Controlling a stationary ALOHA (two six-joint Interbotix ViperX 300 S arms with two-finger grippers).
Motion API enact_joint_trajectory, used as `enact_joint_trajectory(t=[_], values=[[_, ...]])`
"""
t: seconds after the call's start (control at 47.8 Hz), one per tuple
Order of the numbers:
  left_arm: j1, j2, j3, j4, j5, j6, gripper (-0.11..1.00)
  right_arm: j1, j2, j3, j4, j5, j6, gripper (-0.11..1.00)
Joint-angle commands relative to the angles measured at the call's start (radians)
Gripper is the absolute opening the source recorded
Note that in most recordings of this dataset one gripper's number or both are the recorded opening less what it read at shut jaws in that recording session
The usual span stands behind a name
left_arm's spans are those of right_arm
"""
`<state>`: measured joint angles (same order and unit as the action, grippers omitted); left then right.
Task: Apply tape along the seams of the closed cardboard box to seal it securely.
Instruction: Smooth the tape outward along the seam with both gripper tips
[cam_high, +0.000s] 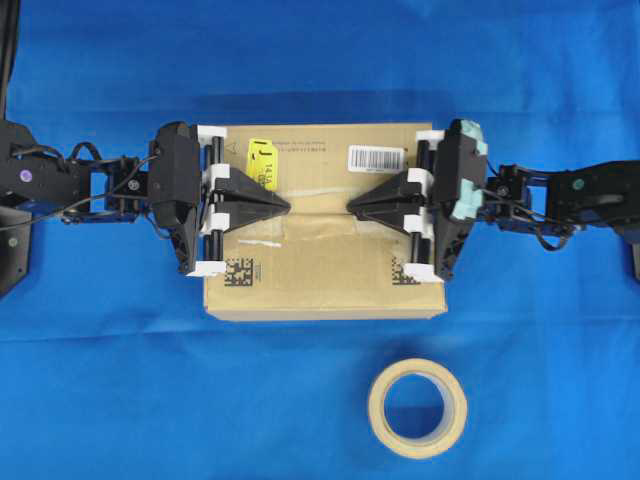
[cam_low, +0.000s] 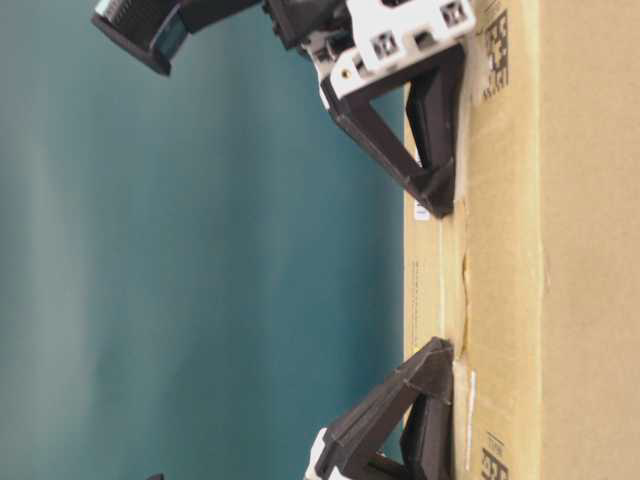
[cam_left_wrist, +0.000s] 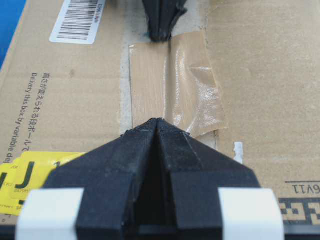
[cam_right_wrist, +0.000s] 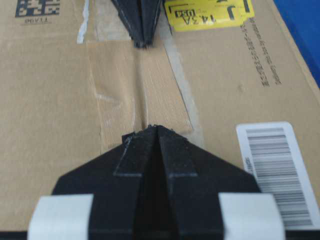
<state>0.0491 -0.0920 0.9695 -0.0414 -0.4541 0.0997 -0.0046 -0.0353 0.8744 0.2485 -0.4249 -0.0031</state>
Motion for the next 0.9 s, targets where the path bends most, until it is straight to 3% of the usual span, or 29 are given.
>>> enact_joint_trajectory(t=[0.0, 0.167, 0.314, 0.585, 0.878], values=[[0.002, -0.044, -0.02, 0.0, 0.009, -0.002, 0.0, 0.002, -0.058, -0.011, 0.002, -0.003, -0.005, 0.01], [-0.034, -0.11, -0.08, 0.003, 0.011, 0.028, 0.0, 0.002, -0.161, -0.014, -0.012, -0.009, -0.014, 0.01], [-0.071, -0.084, -0.126, 0.003, 0.017, 0.061, 0.0, 0.002, -0.176, -0.025, -0.023, -0.034, -0.014, 0.01], [-0.118, 0.044, -0.215, 0.003, 0.034, 0.069, 0.0, 0.002, -0.035, -0.133, -0.023, -0.031, -0.015, 0.01], [-0.101, 0.08, -0.204, 0.002, 0.028, 0.069, 0.0, 0.026, 0.101, -0.235, -0.026, 0.008, -0.015, 0.01]])
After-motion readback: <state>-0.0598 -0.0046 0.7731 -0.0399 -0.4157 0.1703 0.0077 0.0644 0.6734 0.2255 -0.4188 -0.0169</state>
